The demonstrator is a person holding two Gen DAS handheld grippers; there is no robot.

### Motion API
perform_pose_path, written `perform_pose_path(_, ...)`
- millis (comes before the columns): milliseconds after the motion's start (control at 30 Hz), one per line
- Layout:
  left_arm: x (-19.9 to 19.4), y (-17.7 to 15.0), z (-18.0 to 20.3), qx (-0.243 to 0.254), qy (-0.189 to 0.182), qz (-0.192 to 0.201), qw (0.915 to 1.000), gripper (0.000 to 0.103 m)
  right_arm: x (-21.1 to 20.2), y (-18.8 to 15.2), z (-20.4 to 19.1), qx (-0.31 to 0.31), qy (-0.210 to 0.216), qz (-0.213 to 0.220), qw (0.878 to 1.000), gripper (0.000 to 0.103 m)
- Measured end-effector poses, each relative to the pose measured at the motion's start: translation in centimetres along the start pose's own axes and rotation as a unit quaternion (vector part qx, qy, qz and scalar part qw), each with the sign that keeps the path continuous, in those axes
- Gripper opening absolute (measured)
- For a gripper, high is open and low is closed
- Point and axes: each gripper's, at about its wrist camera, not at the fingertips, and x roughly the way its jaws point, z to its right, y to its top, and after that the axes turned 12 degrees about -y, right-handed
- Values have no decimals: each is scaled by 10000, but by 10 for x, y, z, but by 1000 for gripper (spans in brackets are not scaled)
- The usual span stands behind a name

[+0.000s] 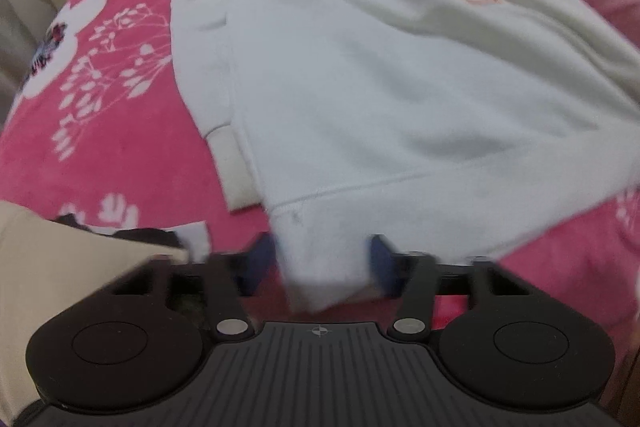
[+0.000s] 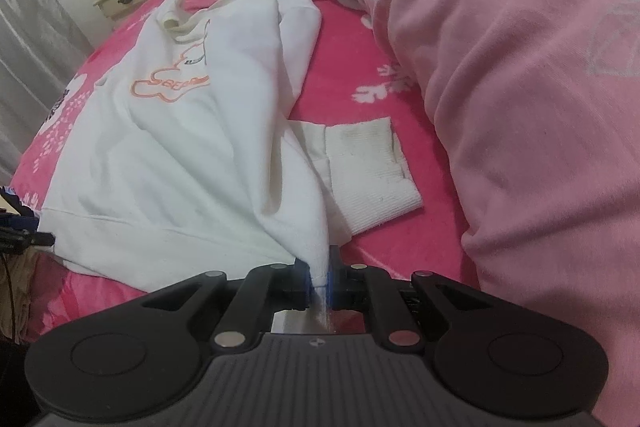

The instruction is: Fold clothes

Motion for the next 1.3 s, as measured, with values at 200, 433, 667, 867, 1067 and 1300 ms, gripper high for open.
perform_pose_path(200,-24,-2,-3,-362,-246,131,9990,4,6,1,-1,-18,-45,-39,10000,10)
perform_pose_path(433,-38,-23,29,882,-723,-214,9932,34,14,2,-2,-32,-129,-144,9998,12)
perform_pose_path(667,-44,-17,-2,396,-289,272,9984,36,11,0,1,-86,-211,-142,9996,14)
perform_pose_path(867,-16,1,-13,6,5,163,9999,37,15,-1,9,172,-59,-205,9996,16)
perform_pose_path(1067,19,7,-4,39,159,-90,9998,39,12,-3,21,565,274,-149,9979,31)
perform_pose_path(1300,22,6,-8,-238,88,-79,9996,30,38,-8,21,621,474,-469,9958,34)
